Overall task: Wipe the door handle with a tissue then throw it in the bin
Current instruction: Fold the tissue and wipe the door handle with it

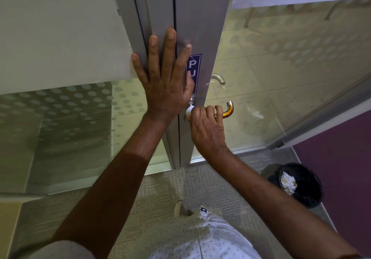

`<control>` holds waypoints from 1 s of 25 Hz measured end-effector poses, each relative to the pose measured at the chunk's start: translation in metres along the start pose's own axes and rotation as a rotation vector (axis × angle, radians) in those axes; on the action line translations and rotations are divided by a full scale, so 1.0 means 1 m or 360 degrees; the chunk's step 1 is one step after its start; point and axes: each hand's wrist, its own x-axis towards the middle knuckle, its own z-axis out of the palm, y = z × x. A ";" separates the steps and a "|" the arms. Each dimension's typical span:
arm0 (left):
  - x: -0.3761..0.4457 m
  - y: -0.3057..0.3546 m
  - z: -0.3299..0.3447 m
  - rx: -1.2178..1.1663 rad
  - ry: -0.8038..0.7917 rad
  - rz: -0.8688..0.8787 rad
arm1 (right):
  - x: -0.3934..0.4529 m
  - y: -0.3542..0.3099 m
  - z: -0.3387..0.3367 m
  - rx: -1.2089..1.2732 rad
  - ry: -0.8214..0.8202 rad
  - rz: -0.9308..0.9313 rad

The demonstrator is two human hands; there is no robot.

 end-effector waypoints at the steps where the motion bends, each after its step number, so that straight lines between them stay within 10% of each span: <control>1: 0.000 0.000 0.000 0.0005 0.0000 -0.0001 | -0.004 0.004 0.002 -0.0062 0.0025 -0.0044; 13: 0.000 0.001 0.000 -0.0002 0.0001 0.0002 | 0.028 -0.022 -0.010 -0.0110 -0.0300 0.0146; 25: 0.001 -0.002 -0.004 0.0029 -0.0070 0.0039 | 0.007 0.074 0.026 -0.0345 0.0483 -0.0623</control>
